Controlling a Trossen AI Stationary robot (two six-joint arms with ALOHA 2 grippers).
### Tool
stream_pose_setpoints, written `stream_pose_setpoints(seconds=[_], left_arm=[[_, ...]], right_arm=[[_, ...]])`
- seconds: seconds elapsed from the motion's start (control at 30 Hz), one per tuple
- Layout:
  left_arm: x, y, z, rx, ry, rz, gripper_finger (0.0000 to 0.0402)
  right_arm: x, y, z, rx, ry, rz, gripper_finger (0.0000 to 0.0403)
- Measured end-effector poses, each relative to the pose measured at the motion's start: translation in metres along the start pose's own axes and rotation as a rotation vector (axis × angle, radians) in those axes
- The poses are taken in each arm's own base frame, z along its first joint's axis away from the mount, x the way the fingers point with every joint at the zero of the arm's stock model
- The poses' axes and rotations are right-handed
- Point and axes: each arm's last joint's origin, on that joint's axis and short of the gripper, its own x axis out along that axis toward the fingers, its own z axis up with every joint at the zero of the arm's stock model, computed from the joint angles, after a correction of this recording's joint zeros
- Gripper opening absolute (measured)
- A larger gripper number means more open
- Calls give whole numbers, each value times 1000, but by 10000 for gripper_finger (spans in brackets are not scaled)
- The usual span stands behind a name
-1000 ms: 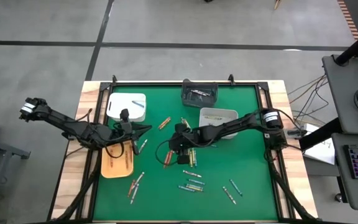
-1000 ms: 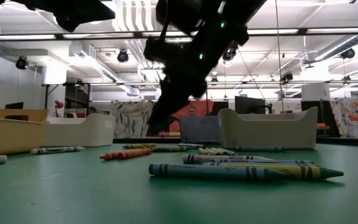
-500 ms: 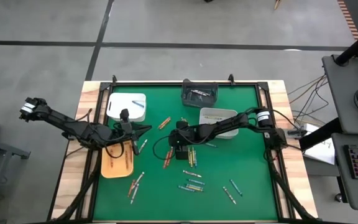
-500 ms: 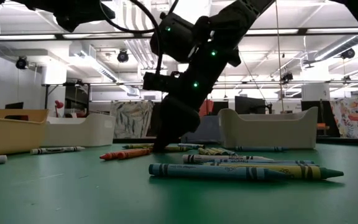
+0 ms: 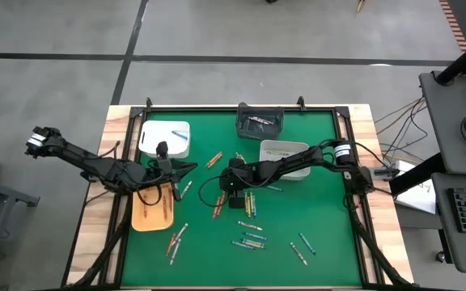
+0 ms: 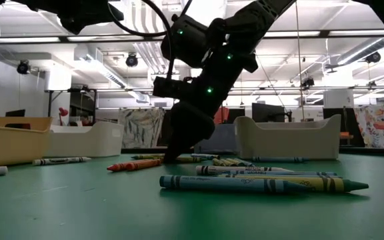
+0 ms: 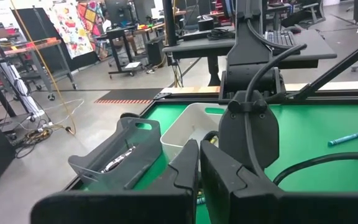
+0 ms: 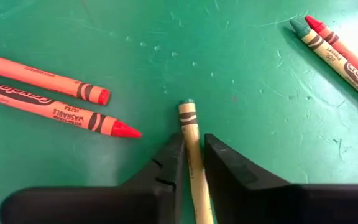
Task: Sort crayons
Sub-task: Put the green crayon into the gray bin
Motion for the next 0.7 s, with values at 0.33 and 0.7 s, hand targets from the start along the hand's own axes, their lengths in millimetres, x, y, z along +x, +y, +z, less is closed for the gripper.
stream_pose_setpoints(seconds=[0.33,0.7], left_arm=[[0,0,0,0,0,0,0],[0,0,0,0,0,0,0]], right_arm=[[0,0,0,4,-2,-5,11],[-8,-2,3,15,-11,-7,9]])
